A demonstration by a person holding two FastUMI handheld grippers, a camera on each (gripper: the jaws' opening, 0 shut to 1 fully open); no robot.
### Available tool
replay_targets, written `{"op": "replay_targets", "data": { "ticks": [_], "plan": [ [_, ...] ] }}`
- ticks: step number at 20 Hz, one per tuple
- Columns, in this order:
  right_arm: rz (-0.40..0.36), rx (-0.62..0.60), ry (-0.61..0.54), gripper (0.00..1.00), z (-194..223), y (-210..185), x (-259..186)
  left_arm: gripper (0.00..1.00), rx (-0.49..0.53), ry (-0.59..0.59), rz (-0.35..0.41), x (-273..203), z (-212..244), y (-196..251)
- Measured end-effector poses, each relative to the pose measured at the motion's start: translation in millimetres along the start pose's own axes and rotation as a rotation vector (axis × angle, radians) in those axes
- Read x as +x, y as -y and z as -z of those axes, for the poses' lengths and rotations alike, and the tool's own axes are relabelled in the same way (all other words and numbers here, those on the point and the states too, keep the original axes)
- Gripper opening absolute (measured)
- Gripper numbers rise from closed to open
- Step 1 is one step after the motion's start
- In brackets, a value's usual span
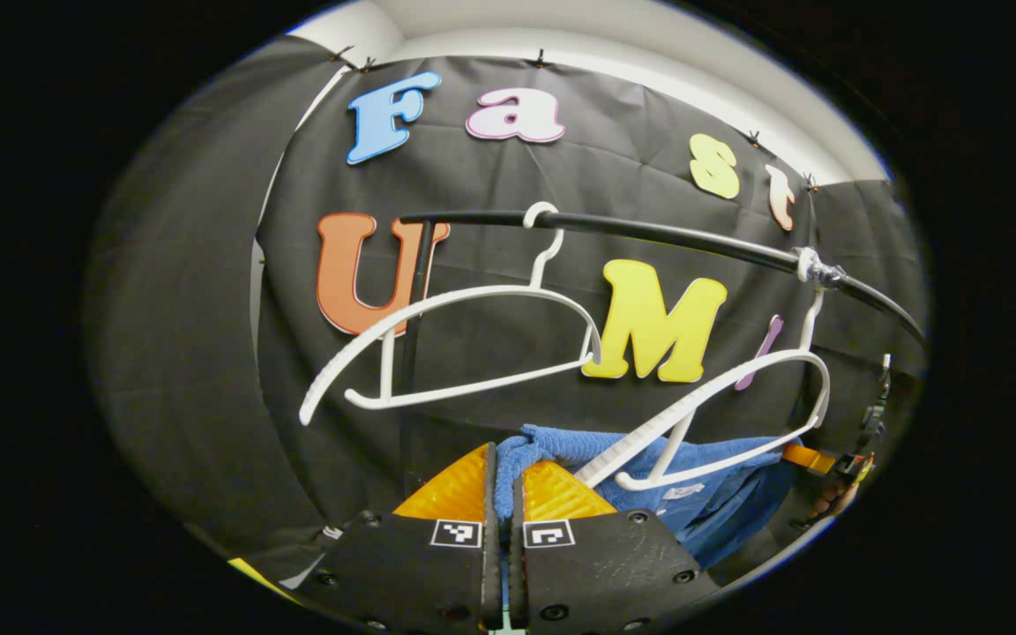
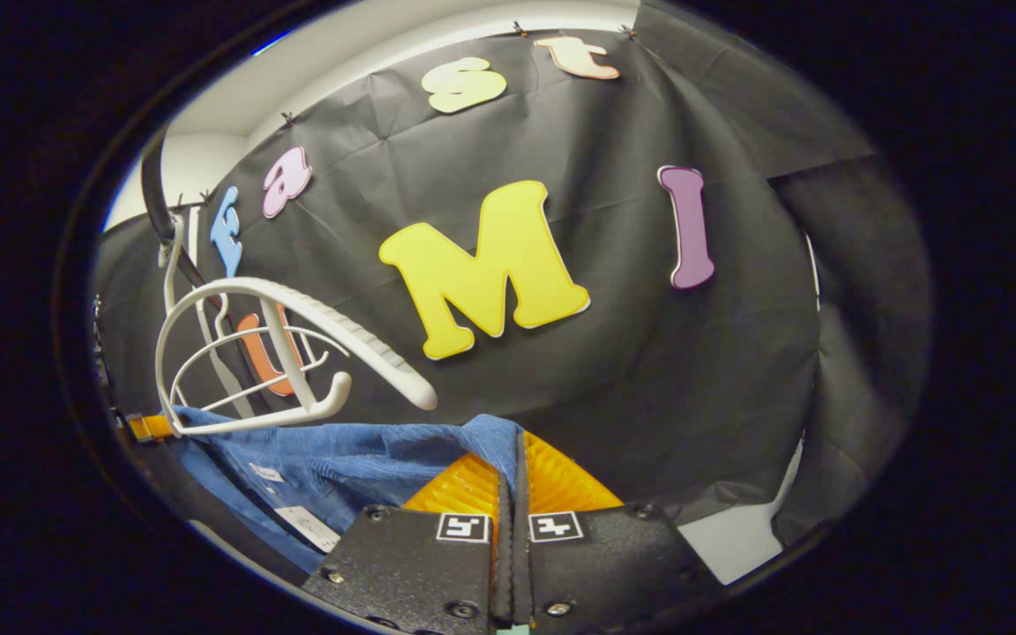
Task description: Grasp the clothes on the hanger with both hands and then place them into the laundry hamper below.
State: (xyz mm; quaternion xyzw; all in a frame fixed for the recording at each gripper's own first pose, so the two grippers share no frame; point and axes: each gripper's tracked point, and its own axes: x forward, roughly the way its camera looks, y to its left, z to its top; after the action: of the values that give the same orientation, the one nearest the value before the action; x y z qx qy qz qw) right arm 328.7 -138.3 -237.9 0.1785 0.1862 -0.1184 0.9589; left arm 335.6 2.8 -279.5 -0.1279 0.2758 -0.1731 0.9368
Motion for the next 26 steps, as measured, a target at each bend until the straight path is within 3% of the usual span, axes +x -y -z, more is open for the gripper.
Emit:
{"op": "replay_targets", "data": {
  "ticks": [10, 16, 20, 26],
  "plan": [
    [-0.052, 0.144, -0.191, 0.04, 56, 3, 6, 0.04, -0.088, -0.1, 0.002, -10, 63, -24],
    [-0.052, 0.185, -0.275, 0.04, 91, 1, -11, 0.03, -0.071, -0.148, 0.006, -32, 91, -17],
    [-0.081, 0.215, -0.32, 0.04, 112, -12, -20, 0.04, -0.041, -0.166, 0.037, -49, 103, 1],
    [-0.191, 0.304, -0.384, 0.04, 145, -63, -48, 0.04, -0.07, -0.177, 0.108, -66, 120, 39]
  ]
}}
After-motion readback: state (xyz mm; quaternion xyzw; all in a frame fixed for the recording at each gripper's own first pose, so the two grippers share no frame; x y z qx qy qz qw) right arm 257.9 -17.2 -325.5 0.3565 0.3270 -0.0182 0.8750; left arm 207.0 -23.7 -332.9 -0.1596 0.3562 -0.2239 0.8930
